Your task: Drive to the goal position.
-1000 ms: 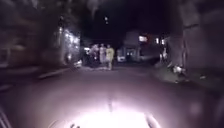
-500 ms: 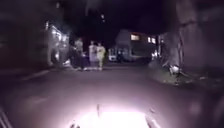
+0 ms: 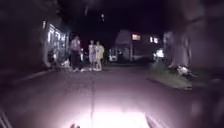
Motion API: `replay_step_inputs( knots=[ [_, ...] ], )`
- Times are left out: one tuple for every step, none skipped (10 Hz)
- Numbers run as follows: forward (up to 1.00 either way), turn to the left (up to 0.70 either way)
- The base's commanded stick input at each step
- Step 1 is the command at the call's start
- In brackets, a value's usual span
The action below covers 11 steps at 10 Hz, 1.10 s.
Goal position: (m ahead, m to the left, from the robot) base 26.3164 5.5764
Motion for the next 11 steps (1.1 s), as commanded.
replay_step_inputs(
  knots=[
    [1.00, -0.24],
    [1.00, -0.27],
    [1.00, -0.27],
    [1.00, -0.27],
    [1.00, -0.27],
    [1.00, -0.27],
    [1.00, -0.27],
    [1.00, -0.27],
    [1.00, -0.27],
    [1.00, -0.27],
    [1.00, -0.06]
  ],
)
